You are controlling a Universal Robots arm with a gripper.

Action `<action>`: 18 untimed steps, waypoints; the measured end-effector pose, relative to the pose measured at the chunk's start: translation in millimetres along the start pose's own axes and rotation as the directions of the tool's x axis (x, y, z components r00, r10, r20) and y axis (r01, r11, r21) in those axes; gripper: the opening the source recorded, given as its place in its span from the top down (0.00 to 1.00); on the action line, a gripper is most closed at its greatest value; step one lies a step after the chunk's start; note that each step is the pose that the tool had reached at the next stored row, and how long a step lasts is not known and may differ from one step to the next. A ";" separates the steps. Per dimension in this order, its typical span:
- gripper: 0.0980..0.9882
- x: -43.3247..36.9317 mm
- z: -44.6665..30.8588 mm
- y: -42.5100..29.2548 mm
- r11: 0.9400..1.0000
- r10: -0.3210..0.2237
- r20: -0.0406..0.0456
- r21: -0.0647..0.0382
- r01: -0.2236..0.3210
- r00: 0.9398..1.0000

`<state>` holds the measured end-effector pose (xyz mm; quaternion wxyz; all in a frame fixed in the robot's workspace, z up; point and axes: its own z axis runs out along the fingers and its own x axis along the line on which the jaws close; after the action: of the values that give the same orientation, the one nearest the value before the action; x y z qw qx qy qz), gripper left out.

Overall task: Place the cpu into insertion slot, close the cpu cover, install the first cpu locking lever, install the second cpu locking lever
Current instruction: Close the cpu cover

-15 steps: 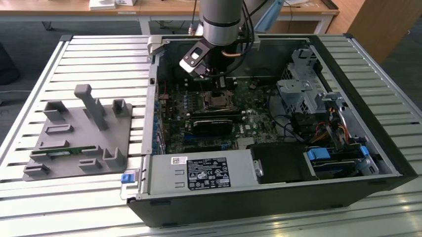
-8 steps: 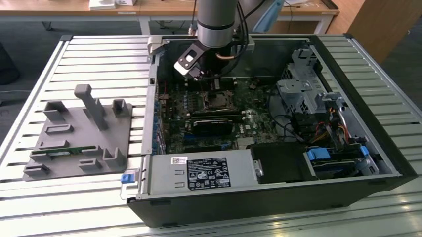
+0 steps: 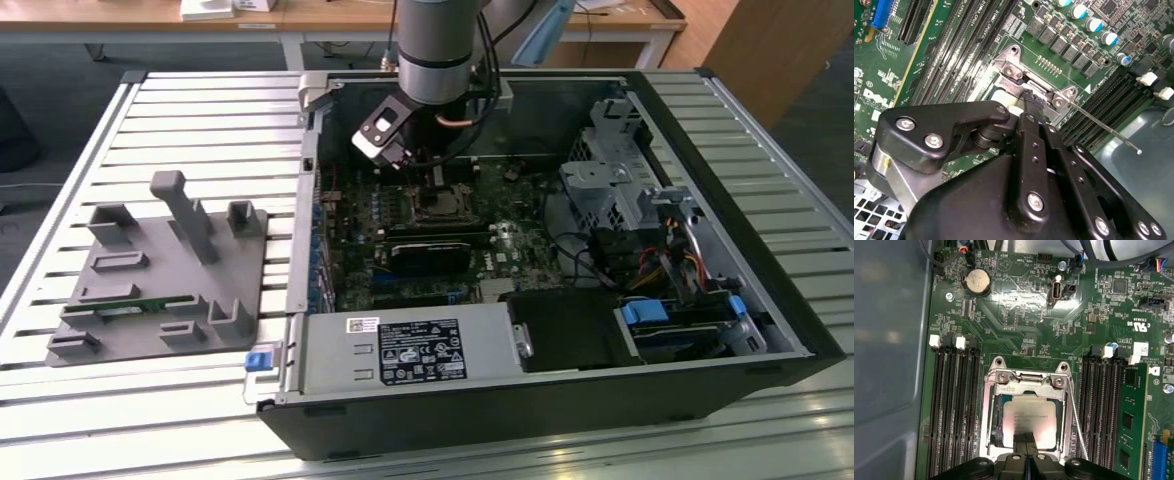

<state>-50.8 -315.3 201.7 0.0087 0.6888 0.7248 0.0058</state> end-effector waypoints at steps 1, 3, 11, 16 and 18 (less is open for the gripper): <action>0.99 -0.1 0.3 -0.1 1.000 0.000 0.000 0.000 0.000 1.000; 0.99 -0.1 1.2 -0.1 1.000 0.000 0.000 0.000 0.000 1.000; 0.99 -0.4 3.8 6.3 1.000 0.000 -0.001 0.000 0.000 1.000; 0.99 -0.3 -4.8 7.0 1.000 0.000 -0.003 0.000 0.000 1.000; 0.99 -0.2 -5.5 5.5 1.000 0.000 -0.003 -0.001 0.000 1.000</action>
<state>-45.4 -315.2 207.3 0.0078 0.6888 0.7248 0.0074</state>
